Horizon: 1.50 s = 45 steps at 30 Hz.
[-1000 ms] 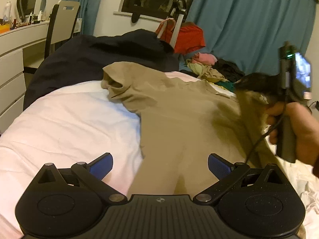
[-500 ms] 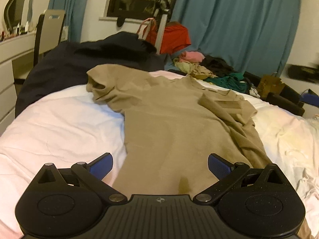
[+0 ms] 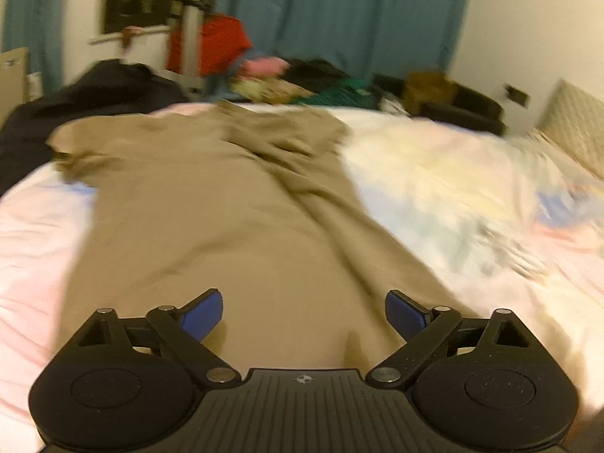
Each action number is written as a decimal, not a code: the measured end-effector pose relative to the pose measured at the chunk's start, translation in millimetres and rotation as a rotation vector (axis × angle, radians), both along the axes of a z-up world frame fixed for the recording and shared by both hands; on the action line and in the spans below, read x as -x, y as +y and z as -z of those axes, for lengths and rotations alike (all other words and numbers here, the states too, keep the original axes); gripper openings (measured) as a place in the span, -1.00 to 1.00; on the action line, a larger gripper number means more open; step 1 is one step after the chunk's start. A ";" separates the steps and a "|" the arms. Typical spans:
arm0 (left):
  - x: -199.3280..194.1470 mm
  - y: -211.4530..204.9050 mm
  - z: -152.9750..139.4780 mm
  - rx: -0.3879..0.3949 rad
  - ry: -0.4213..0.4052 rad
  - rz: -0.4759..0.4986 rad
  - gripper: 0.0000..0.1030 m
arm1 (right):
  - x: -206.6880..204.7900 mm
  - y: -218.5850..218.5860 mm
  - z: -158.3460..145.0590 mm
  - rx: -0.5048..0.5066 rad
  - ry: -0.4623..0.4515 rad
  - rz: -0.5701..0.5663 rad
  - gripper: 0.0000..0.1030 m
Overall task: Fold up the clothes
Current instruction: 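Grasp the opposite side edge of the T-shirt with the left gripper, then fold that side over onto the middle and open the left gripper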
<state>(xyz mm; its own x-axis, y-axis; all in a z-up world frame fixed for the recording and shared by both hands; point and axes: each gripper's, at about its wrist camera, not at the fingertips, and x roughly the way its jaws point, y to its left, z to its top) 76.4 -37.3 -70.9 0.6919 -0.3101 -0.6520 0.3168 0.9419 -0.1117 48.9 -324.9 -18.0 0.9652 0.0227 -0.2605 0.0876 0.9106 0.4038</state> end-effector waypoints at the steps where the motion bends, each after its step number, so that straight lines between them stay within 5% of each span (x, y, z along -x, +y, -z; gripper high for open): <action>1: 5.1 -15.0 -0.5 0.001 0.015 0.037 0.76 | 2.2 -8.0 0.9 -0.013 -0.007 0.011 1.00; 6: 24.7 -79.4 5.3 0.049 0.076 0.178 0.66 | 10.3 -34.2 4.7 -0.022 -0.040 0.075 1.00; 9: 26.7 -112.3 20.5 0.127 0.195 0.252 0.43 | 18.7 -45.4 5.8 -0.043 -0.093 0.081 1.00; 14: 34.5 -152.2 49.8 0.024 0.225 0.333 0.17 | 22.0 -51.2 9.0 -0.054 -0.128 0.066 1.00; 17: 31.4 -153.4 61.9 -0.019 0.218 0.330 -0.33 | 18.4 -54.8 12.3 -0.067 -0.111 0.065 1.00; 19: 28.1 -151.4 68.5 -0.037 0.211 0.321 -0.83 | 15.6 -57.9 13.3 -0.080 -0.100 0.060 1.00; 20: 26.2 -145.1 65.1 -0.008 0.220 0.311 -0.87 | 15.4 -58.6 13.6 -0.086 -0.097 0.060 1.00; 29: 49.1 -9.1 -11.5 0.368 0.238 0.174 -0.91 | 13.7 -51.1 14.0 -0.094 -0.071 0.040 1.00; 32: 60.8 43.9 -13.2 0.429 0.259 0.088 -0.91 | 10.2 -41.5 13.4 -0.071 -0.049 0.022 1.00; 35: 62.2 79.3 5.6 0.405 0.322 -0.001 -0.91 | 7.6 -30.0 11.7 -0.032 -0.030 0.005 1.00; 37: 59.1 89.1 20.1 0.323 0.345 -0.062 -0.91 | 6.4 -22.5 10.6 -0.007 -0.021 -0.007 1.00; 42: 48.5 97.9 36.9 0.297 0.387 -0.090 -0.88 | 5.0 -6.0 10.0 0.048 0.003 -0.031 1.00; 45: 45.5 97.4 33.2 0.291 0.377 -0.082 -0.67 | 4.9 2.0 10.5 0.076 0.014 -0.041 1.00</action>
